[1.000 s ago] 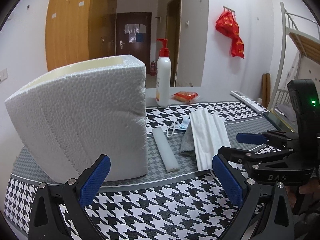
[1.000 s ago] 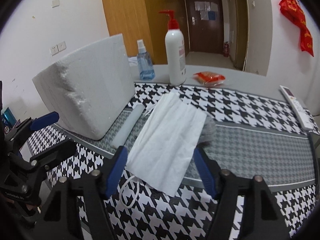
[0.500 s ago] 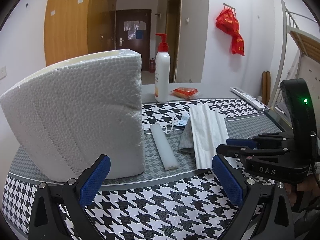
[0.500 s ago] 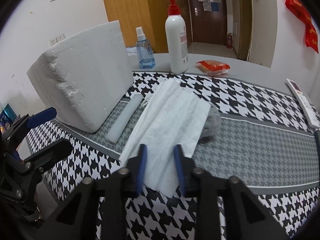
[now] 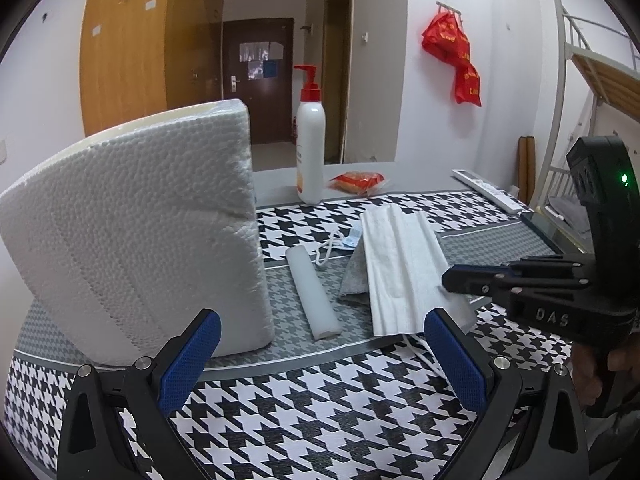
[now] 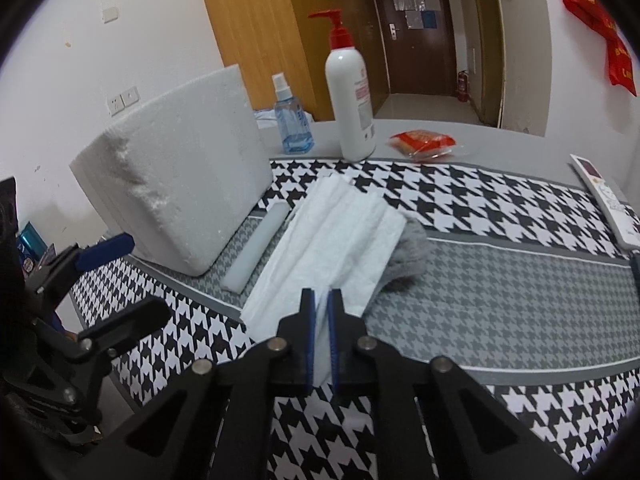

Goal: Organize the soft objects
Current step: 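Close the right gripper on the white face mask, then drag and lift the white face mask across the table with the right gripper, then lower the white mask onto the table and open the right gripper, then close the left gripper on the grey sock, then regrasp the white mask with the right gripper while the left gripper lifts the grey sock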

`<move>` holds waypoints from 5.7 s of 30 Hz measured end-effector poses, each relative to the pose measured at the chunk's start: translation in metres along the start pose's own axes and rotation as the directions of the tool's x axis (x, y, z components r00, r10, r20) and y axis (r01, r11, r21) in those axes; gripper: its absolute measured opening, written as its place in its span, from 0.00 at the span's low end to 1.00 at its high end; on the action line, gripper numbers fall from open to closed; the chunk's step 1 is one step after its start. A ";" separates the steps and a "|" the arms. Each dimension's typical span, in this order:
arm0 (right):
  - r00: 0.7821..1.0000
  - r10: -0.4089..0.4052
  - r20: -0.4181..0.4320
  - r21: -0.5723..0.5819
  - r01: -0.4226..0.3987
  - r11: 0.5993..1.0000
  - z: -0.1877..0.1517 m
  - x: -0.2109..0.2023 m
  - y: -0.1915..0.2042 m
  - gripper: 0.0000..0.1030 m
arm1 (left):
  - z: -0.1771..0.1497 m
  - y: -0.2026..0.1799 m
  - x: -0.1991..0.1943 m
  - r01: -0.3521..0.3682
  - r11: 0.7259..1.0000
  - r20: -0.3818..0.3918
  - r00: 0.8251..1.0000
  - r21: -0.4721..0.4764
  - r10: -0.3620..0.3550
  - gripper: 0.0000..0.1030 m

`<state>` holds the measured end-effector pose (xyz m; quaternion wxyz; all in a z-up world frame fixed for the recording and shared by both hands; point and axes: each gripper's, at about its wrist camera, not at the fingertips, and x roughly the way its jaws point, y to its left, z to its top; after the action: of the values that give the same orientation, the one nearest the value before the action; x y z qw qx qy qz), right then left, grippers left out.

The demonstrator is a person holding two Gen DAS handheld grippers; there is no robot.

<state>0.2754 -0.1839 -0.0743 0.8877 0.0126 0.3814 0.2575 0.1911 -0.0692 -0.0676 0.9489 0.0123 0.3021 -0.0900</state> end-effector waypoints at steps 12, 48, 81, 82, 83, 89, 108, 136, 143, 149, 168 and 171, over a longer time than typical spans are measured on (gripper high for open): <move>0.995 -0.063 0.074 0.048 0.059 0.997 -0.003 -0.041 -0.018 0.08 | 0.002 -0.016 0.002 0.021 1.000 -0.007 1.000 0.022 -0.021 0.99; 0.999 -0.031 -0.041 0.080 0.035 0.996 -0.012 -0.003 -0.025 0.54 | 0.004 -0.025 0.015 0.027 0.999 -0.033 0.999 0.031 -0.026 0.99; 0.992 0.017 -0.128 0.110 -0.003 0.994 -0.008 0.027 -0.038 0.12 | 0.003 -0.023 0.024 0.041 0.999 -0.058 0.998 0.018 -0.040 0.99; 0.992 0.029 -0.123 0.114 -0.015 0.993 -0.009 0.026 -0.038 0.10 | 0.003 -0.023 0.023 0.041 0.999 -0.057 0.998 0.019 -0.040 0.99; 0.993 0.030 -0.115 0.115 -0.017 0.993 -0.009 0.023 -0.038 0.10 | 0.003 -0.023 0.024 0.041 0.999 -0.056 0.998 0.020 -0.039 0.99; 0.999 0.005 -0.042 0.122 0.000 0.993 -0.007 -0.006 -0.042 0.09 | 0.005 -0.029 0.019 0.041 0.999 -0.048 0.998 0.030 -0.040 0.99; 0.994 -0.110 -0.026 0.173 0.113 0.978 -0.026 -0.034 -0.075 0.10 | 0.023 -0.054 0.037 0.069 0.995 -0.074 0.995 0.067 -0.064 0.99; 0.988 -0.154 0.026 0.244 0.143 0.959 -0.038 -0.045 -0.099 0.60 | 0.043 -0.072 0.095 0.047 0.995 -0.176 0.984 0.085 -0.031 0.86; 0.989 -0.149 0.017 0.238 0.141 0.961 -0.037 -0.041 -0.100 0.60 | 0.043 -0.071 0.110 0.038 0.995 -0.227 0.974 0.090 -0.017 0.69; 0.990 -0.141 0.016 0.233 0.133 0.963 -0.036 -0.038 -0.099 0.63 | 0.041 -0.073 0.115 0.032 0.993 -0.237 0.972 0.115 -0.004 0.45; 0.978 -0.206 -0.038 0.190 0.209 0.959 -0.034 -0.026 -0.087 0.69 | 0.042 -0.066 0.103 0.123 0.990 -0.179 0.978 0.068 -0.110 0.15; 0.967 -0.248 -0.060 0.174 0.255 0.951 -0.030 -0.020 -0.084 0.69 | 0.041 -0.065 0.099 0.128 0.989 -0.160 0.980 0.075 -0.115 0.15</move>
<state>0.2808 -0.2713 -0.1010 0.9012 0.0397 0.4181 0.1070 0.2817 -0.1528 -0.0890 0.9139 0.0409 0.3711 -0.1591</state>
